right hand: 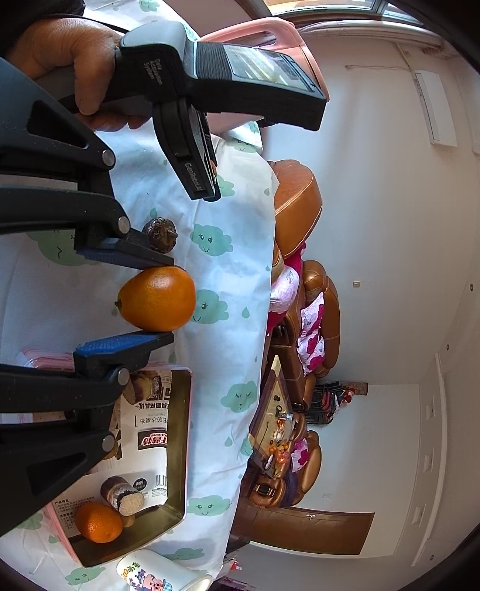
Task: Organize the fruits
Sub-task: 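Carry both oranges over the tin tray and open both tools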
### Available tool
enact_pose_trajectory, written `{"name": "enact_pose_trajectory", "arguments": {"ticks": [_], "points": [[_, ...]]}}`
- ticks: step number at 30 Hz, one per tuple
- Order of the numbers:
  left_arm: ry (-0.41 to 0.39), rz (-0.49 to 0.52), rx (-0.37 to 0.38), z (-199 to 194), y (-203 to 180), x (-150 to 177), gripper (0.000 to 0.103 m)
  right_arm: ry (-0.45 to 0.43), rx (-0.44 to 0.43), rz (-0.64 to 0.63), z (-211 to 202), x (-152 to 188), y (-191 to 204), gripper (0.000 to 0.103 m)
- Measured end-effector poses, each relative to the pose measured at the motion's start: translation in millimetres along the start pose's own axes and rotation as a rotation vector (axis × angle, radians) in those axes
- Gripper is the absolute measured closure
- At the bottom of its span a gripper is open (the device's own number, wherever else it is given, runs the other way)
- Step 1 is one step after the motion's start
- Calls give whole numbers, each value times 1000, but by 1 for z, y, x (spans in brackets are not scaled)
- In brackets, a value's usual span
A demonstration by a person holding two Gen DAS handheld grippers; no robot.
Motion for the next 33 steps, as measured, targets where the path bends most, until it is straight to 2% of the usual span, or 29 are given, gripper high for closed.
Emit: {"name": "enact_pose_trajectory", "arguments": {"ticks": [8, 13, 17, 20, 28, 33], "points": [[-52, 34, 38, -30, -15, 20, 64, -32, 12, -7, -12, -2, -1, 68], [-79, 57, 65, -50, -31, 31, 64, -61, -4, 13, -24, -6, -15, 68], [-92, 84, 83, -58, -43, 37, 64, -93, -106, 72, -38, -10, -36, 68], [-103, 109, 100, -62, -56, 38, 64, -128, -134, 104, -49, -12, -56, 68], [-118, 192, 150, -71, -109, 44, 64, -153, -26, 188, -63, -9, -123, 68], [-122, 251, 189, -72, -149, 45, 64, -185, 83, 223, -73, -9, -169, 68]]}}
Point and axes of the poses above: each gripper's, at about its wrist camera, not at the fingertips, and z roughly the way its jaws point, y to its left, x to its underside, the point moved 6 cm from there along z, roughly the way its jaws point, and after that the axes turned 8 degrees about y, right-handed, at the moved point
